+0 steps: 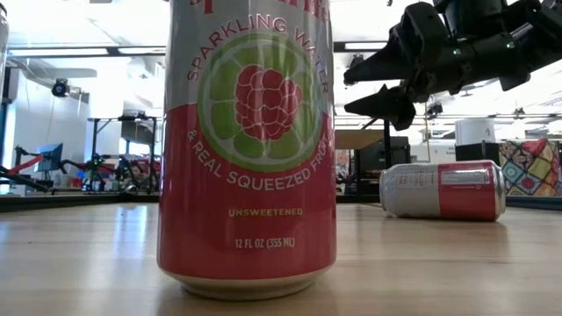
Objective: Place canned beverage on shelf
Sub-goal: Align the white-pink soda can with the other white-pink soda can on the shelf
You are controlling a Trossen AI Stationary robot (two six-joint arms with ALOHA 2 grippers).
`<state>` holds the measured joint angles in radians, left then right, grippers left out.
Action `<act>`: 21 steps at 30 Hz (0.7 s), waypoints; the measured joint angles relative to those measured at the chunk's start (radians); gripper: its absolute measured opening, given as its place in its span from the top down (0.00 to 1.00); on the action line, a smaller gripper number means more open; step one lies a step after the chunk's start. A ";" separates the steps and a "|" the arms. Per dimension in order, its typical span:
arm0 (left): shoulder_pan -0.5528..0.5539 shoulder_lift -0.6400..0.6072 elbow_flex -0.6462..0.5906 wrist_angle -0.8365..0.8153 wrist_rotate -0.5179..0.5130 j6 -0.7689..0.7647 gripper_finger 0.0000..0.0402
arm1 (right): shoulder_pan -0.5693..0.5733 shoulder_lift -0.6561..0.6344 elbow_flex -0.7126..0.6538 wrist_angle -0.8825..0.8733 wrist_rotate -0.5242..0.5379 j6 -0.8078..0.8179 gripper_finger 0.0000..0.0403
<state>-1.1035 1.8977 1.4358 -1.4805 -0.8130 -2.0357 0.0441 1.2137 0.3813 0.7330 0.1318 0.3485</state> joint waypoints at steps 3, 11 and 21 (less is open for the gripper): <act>0.010 -0.004 0.002 -0.004 0.023 0.014 0.11 | 0.000 0.000 0.000 0.000 0.000 0.000 0.19; 0.021 -0.003 0.001 -0.011 0.018 0.056 0.09 | 0.000 0.000 0.000 0.000 0.000 0.000 0.19; 0.029 -0.003 0.000 -0.031 -0.004 0.064 0.38 | 0.005 0.000 0.000 -0.002 -0.001 0.009 0.19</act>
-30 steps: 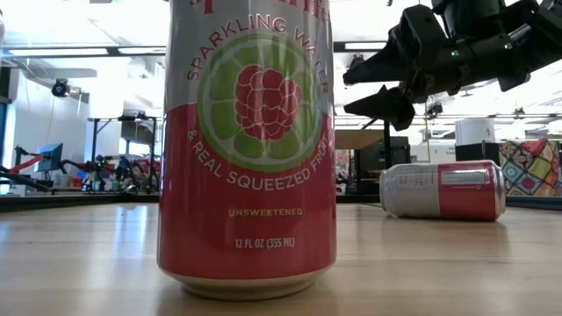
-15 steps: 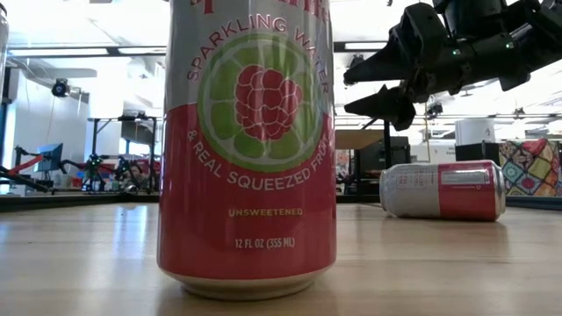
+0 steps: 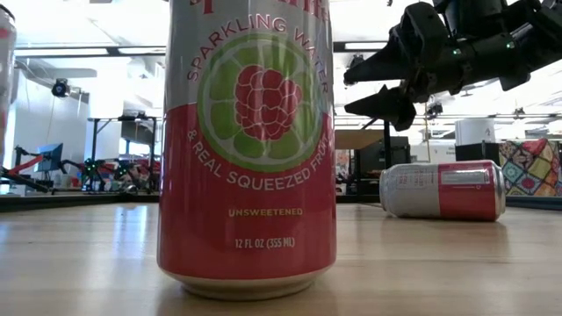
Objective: Place canned beverage on shelf
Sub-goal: Align the white-pink soda can with the other white-pink soda can on the shelf
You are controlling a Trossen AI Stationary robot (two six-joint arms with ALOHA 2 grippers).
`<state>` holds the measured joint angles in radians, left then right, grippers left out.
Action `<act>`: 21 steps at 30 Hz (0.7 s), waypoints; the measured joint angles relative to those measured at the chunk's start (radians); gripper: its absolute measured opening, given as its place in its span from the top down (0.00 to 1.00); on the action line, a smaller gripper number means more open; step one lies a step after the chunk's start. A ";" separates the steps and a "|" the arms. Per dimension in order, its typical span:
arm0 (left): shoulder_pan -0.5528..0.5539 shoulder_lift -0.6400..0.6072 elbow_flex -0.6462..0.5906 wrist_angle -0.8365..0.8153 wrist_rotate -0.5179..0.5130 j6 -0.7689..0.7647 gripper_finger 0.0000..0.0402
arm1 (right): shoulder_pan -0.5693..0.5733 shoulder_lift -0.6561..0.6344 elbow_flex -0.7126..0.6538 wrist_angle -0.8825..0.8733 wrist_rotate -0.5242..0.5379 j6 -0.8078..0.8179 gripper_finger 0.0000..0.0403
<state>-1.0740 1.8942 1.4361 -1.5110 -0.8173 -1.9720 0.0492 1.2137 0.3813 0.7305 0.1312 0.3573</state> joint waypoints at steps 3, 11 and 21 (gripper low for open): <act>0.012 -0.001 0.000 -0.031 -0.004 0.006 0.39 | 0.011 0.000 0.000 0.000 -0.001 0.001 0.19; 0.114 -0.082 0.002 -0.040 -0.059 0.246 0.32 | 0.063 0.000 0.012 0.008 -0.083 -0.030 0.19; 0.288 -0.296 0.002 0.264 -0.194 0.826 0.35 | 0.164 0.000 0.066 0.008 -0.087 -0.118 0.19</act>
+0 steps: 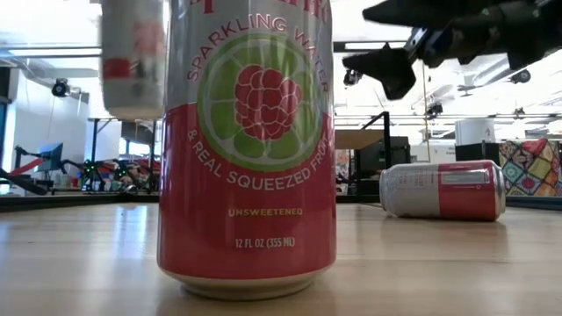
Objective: Place canned beverage on shelf
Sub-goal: Align the white-pink soda can with the other white-pink soda can on the shelf
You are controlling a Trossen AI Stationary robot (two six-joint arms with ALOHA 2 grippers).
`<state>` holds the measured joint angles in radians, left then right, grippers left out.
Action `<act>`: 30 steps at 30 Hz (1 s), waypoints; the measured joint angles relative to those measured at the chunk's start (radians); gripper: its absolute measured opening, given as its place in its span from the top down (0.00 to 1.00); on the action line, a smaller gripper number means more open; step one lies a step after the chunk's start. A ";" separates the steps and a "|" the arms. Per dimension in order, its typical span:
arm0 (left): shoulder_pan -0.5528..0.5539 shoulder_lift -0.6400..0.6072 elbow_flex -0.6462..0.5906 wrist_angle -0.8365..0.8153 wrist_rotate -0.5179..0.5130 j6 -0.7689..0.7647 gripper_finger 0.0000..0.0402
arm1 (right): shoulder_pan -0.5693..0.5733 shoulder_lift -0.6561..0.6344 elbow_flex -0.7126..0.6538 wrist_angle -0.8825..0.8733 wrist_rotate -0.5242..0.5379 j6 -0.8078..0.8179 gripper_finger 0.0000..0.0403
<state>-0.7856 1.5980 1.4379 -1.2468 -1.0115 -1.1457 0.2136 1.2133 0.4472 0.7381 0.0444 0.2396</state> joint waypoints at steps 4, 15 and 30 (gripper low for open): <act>0.068 -0.027 -0.005 0.250 0.013 0.317 0.35 | 0.024 0.012 0.016 0.000 0.000 -0.032 0.19; 0.239 0.004 -0.008 0.658 0.244 0.802 0.35 | 0.036 0.174 0.124 0.042 0.008 -0.088 0.19; 0.372 0.050 -0.008 0.858 0.542 1.075 0.35 | 0.061 0.362 0.242 0.164 0.007 -0.136 0.19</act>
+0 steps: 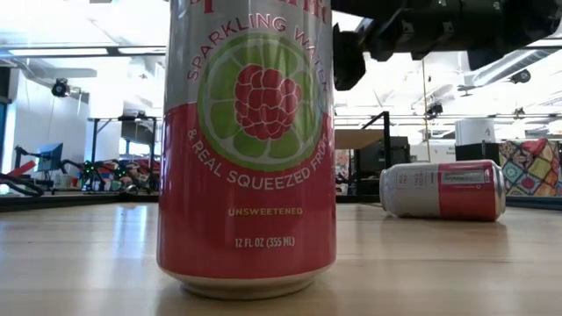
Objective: Place canned beverage on shelf
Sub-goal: Align the white-pink soda can with the other white-pink soda can on the shelf
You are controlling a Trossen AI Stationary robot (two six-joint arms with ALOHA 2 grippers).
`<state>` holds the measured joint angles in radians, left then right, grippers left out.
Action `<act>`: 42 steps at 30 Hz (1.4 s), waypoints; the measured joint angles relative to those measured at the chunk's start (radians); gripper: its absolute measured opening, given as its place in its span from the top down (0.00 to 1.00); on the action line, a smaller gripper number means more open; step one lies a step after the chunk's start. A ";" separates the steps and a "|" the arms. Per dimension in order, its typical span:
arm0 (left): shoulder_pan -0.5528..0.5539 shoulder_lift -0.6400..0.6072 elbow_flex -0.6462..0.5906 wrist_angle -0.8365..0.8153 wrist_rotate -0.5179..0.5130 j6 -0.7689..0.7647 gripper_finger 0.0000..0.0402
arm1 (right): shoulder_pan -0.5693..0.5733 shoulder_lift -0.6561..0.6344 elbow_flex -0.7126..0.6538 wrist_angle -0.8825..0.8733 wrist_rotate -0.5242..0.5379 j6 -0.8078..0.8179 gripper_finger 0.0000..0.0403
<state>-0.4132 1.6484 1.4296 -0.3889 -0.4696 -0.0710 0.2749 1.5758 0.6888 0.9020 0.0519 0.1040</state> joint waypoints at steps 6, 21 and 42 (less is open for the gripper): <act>0.028 0.027 0.000 0.031 0.121 0.088 0.34 | 0.001 0.023 0.014 -0.016 -0.008 0.011 0.21; 0.056 0.022 0.000 0.024 0.090 0.070 0.26 | 0.000 0.010 0.013 -0.044 0.005 0.040 0.34; 0.042 -0.371 -0.582 0.505 -0.296 -0.101 0.14 | -0.356 -0.115 0.009 -0.061 -0.076 0.026 0.36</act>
<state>-0.3717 1.2778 0.8471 0.1161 -0.7660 -0.1716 -0.0812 1.4611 0.6979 0.8408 -0.0242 0.1303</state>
